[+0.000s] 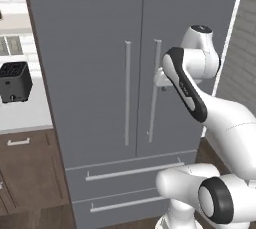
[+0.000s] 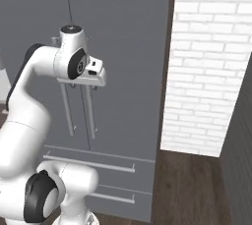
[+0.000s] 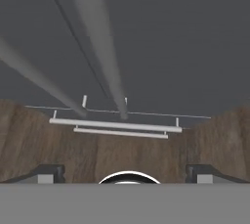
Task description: Take the strawberry from the fridge and place it on top of the pancake, located on the dining counter.
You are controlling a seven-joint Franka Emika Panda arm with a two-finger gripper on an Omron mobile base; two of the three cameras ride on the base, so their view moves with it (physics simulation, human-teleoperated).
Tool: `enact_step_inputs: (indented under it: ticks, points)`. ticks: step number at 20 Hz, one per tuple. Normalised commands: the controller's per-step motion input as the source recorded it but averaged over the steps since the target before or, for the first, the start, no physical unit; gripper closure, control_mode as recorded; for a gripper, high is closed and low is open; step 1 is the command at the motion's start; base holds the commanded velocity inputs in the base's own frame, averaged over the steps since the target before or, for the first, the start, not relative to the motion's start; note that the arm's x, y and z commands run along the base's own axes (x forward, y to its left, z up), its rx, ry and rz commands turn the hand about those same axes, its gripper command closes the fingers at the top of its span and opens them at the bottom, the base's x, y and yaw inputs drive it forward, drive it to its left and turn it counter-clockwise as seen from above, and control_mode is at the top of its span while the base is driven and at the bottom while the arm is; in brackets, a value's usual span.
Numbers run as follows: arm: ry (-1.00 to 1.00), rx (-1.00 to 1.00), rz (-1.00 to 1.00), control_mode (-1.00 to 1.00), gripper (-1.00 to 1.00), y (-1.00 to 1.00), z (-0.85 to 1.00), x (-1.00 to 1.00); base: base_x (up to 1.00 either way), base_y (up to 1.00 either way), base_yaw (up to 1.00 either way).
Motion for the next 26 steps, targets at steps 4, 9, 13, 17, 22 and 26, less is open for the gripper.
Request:
enact_step_inputs:
  ticks: [4,9,13,17,22,26]
  points:
    - [0.0,0.0,0.0,1.0,-1.0,0.0,0.0,0.0,0.0,0.4,0.0]
    - [0.0,0.0,0.0,1.0,-1.0,0.0,0.0,0.0,0.0,0.13,0.0]
    - [0.0,0.0,0.0,1.0,-1.0,0.0,0.0,0.0,-0.02,0.22,0.0]
    - [0.0,0.0,0.0,1.0,-1.0,0.0,0.0,0.0,-0.14,0.26,0.0]
    - [0.0,0.0,0.0,1.0,-1.0,0.0,0.0,0.0,-0.05,0.33,0.0]
    - [0.0,0.0,0.0,1.0,-1.0,0.0,0.0,0.0,0.0,0.24,0.0]
